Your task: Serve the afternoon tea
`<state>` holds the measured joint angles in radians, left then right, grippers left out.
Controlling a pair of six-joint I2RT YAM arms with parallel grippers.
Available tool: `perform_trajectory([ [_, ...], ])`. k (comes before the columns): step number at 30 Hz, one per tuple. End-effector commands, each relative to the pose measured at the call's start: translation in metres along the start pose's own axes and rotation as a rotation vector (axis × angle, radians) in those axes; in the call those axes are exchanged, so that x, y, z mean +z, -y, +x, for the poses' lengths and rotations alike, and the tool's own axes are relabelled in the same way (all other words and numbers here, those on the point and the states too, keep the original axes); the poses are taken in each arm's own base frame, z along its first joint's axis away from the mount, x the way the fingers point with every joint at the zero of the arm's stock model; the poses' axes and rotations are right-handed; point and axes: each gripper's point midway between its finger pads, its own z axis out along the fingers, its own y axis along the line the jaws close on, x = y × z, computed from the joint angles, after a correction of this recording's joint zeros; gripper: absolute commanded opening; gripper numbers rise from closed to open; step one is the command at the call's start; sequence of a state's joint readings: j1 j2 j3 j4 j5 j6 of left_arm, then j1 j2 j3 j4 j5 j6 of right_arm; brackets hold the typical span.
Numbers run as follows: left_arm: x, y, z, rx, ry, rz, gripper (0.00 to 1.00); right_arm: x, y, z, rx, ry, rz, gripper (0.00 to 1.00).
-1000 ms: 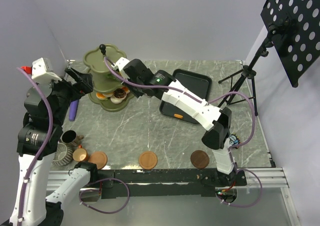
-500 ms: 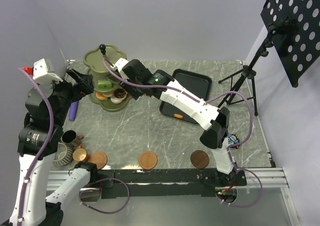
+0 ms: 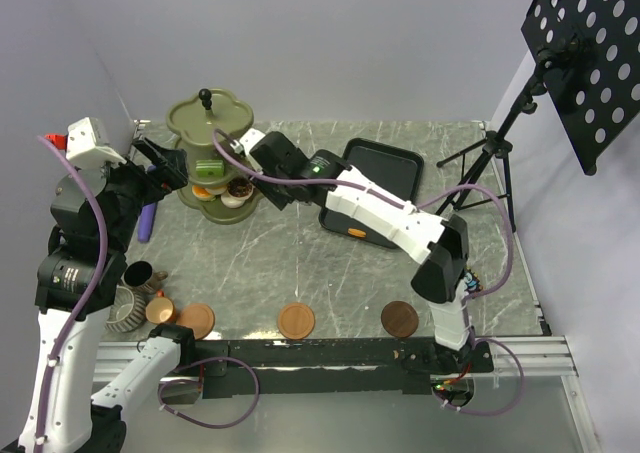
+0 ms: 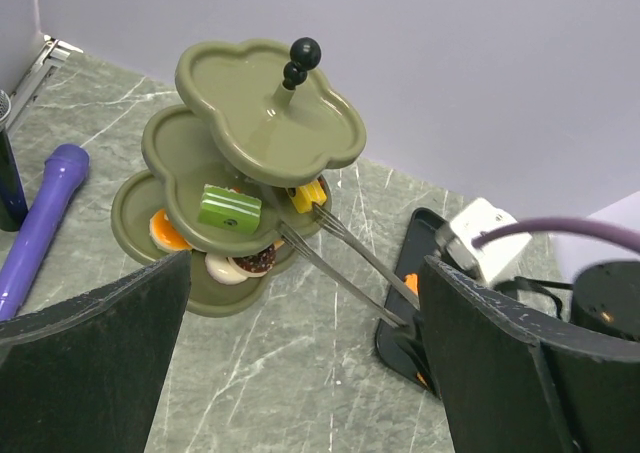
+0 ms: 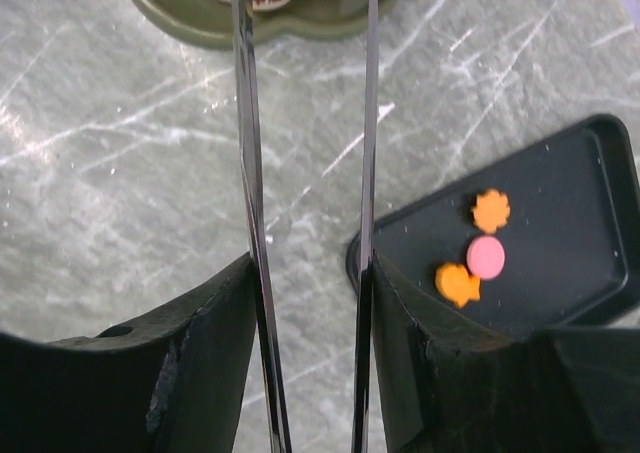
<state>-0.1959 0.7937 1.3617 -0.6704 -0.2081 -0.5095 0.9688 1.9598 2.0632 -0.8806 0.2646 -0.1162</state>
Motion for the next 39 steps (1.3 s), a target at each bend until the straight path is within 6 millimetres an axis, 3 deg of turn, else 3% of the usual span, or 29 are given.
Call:
perform_trajectory([
  [1,0.000,0.003,-0.010,-0.003,0.039,0.006,1.00,-0.073,0.020,-0.028,0.077,0.167,0.052,0.53],
  [7,0.004,0.004,-0.007,-0.011,0.030,0.007,1.00,-0.105,0.034,-0.002,0.125,0.153,0.095,0.52],
  [9,0.006,0.004,-0.006,-0.013,0.026,0.008,1.00,-0.109,0.043,0.016,0.150,0.120,0.126,0.52],
  [16,0.007,0.007,-0.003,-0.018,0.014,0.021,1.00,-0.076,0.079,0.134,0.326,-0.086,0.178,0.52],
  [21,0.006,0.007,-0.002,-0.013,0.011,0.020,1.00,-0.053,0.092,0.182,0.352,-0.154,0.180,0.52],
  [26,0.005,0.007,-0.002,-0.014,0.007,0.023,1.00,-0.030,0.107,0.203,0.353,-0.202,0.196,0.52],
  [39,0.001,0.006,-0.004,-0.013,0.009,0.006,1.00,0.015,0.138,0.201,0.325,-0.229,0.256,0.52],
])
